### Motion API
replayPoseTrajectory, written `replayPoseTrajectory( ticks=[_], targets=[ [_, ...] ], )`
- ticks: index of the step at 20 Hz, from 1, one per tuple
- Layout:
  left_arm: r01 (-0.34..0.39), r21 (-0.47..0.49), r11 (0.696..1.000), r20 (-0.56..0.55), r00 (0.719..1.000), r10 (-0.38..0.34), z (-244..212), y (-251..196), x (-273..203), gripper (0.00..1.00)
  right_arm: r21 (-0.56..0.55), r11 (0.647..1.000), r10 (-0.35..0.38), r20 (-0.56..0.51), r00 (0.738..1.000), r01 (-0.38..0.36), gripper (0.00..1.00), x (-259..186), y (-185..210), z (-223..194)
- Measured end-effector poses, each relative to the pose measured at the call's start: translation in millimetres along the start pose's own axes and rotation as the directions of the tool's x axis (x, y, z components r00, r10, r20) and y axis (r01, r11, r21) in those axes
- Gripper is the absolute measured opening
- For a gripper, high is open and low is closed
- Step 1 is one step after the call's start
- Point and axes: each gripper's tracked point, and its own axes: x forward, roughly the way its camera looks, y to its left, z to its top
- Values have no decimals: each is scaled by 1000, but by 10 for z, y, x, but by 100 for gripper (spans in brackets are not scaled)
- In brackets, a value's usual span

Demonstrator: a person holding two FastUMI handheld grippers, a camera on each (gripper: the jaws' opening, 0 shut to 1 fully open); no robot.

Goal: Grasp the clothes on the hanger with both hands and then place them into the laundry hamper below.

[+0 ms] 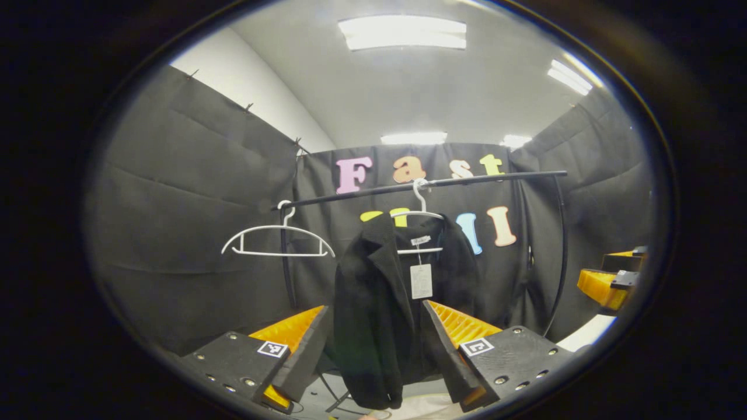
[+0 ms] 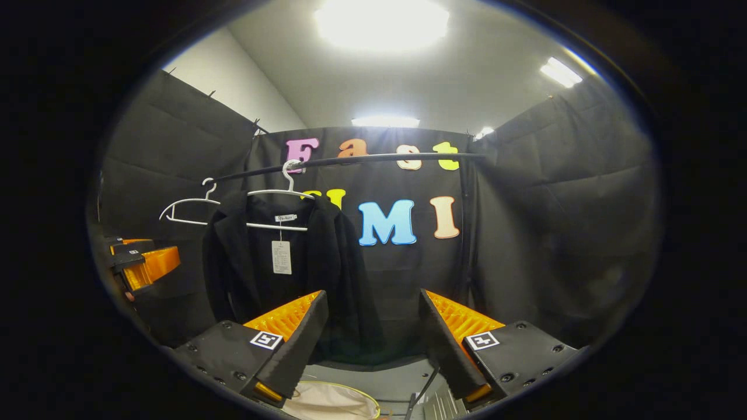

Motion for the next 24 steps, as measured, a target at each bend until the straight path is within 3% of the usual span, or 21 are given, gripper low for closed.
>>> replayPoseTrajectory(
  ticks=[7,12,24],
  targets=[
    [76,-18,997,-12,997,-76,6,16,399,90,44,999,19,8,1000,-19,98,301,319,95],
    [85,-24,996,5,996,-85,104,48,635,92,33,997,67,27,997,-68,98,597,545,201],
    [0,-3,1000,-10,1000,0,60,-137,1339,92,81,968,236,24,971,-237,96,1632,919,226]
  ],
)
